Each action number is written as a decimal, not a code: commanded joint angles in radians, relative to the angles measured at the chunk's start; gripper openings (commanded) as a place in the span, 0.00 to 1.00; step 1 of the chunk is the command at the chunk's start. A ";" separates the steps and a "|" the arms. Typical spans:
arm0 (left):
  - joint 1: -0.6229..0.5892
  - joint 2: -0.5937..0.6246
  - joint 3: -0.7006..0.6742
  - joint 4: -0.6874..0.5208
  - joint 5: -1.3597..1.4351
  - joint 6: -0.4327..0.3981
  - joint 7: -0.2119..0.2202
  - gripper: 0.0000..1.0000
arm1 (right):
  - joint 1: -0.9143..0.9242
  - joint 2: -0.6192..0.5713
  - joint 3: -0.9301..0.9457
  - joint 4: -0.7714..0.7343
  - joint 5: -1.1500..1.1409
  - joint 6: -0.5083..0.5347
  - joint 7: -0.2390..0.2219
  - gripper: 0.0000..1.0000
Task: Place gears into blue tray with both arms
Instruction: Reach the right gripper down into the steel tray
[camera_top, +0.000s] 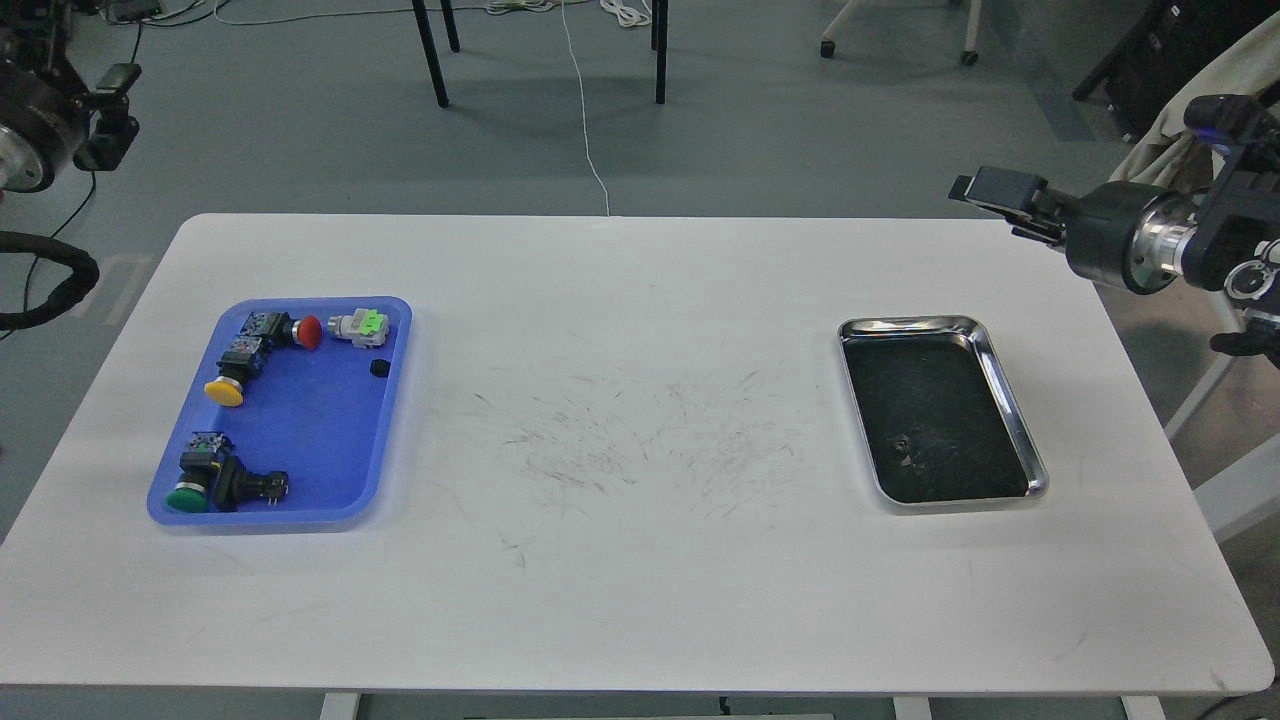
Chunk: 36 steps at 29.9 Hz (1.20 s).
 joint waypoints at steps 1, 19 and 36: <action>0.007 -0.005 0.000 0.000 -0.005 0.039 -0.003 0.89 | 0.029 0.000 -0.033 0.018 -0.029 0.002 -0.003 0.94; 0.075 -0.040 -0.008 0.000 -0.160 -0.051 0.058 0.91 | 0.097 0.024 -0.188 0.127 -0.364 0.050 0.007 0.94; 0.075 -0.040 -0.008 0.018 -0.164 -0.051 0.060 0.92 | 0.051 0.158 -0.297 0.096 -0.552 0.042 0.021 0.83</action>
